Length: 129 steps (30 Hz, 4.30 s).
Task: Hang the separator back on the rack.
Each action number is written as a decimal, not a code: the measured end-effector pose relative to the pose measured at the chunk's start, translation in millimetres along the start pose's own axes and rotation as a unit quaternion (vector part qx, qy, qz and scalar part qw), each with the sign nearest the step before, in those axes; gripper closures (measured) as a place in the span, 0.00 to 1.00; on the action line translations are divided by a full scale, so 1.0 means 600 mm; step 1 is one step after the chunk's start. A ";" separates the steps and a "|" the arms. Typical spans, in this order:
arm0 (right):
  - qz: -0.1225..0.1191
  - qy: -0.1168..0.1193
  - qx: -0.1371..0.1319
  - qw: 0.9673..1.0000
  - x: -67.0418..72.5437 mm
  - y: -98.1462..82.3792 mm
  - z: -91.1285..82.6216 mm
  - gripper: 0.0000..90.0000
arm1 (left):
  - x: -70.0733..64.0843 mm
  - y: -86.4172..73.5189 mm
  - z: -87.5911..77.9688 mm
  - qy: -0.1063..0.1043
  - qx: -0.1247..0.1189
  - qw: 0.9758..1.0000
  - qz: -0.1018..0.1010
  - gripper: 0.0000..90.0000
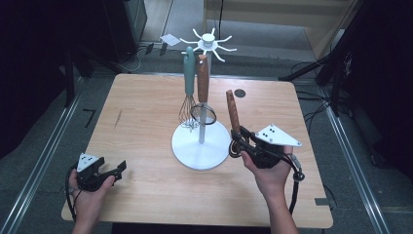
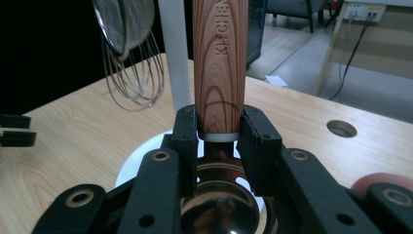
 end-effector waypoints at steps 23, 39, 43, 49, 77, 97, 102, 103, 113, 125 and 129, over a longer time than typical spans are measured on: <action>0.017 0.022 -0.075 0.997 -0.013 0.077 -0.010 0.79 | 0.000 0.000 0.000 -0.001 0.001 1.000 -0.001 0.16; 0.014 0.026 -0.097 0.995 -0.017 0.147 -0.003 0.79 | 0.000 0.000 0.000 0.000 -0.001 1.000 -0.001 0.16; 0.011 0.022 -0.096 0.995 -0.018 0.159 0.001 0.79 | 0.000 0.000 0.000 0.000 -0.001 1.000 0.000 0.16; 0.000 0.034 -0.107 0.994 -0.009 0.167 0.000 0.79 | 0.000 0.000 0.000 0.000 -0.001 1.000 0.001 0.16; 0.009 0.078 -0.132 0.988 -0.006 0.170 -0.018 0.80 | -0.001 0.000 0.000 0.001 -0.002 1.000 0.001 0.16; 0.039 0.126 -0.102 0.986 0.001 0.171 -0.002 0.80 | -0.001 0.000 0.000 0.002 -0.003 1.000 0.001 0.16; 0.042 0.135 -0.099 0.985 0.001 0.171 -0.002 0.80 | -0.001 0.000 0.000 0.001 -0.002 1.000 0.000 0.16; 0.044 0.136 -0.099 0.985 0.001 0.171 -0.002 0.80 | -0.001 0.000 0.000 0.001 -0.003 1.000 0.000 0.16; 0.067 0.171 -0.081 0.980 0.000 0.175 0.005 0.79 | -0.001 0.000 -0.001 0.001 -0.003 1.000 0.000 0.16; 0.071 0.190 -0.072 0.977 -0.001 0.170 0.012 0.79 | -0.001 -0.001 -0.001 0.001 -0.002 1.000 0.001 0.16; 0.069 0.190 -0.070 0.977 -0.002 0.171 0.012 0.79 | -0.001 -0.001 -0.001 0.001 -0.002 1.000 0.001 0.16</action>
Point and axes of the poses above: each handheld gripper's, and its own axes: z roughly forward along the jaws, y roughly out of its top, x roughly to its left, the point moved 7 cm from there along z, roughly forward along the jaws, and after that the axes turned 2 degrees about z, right-handed, at the moved point
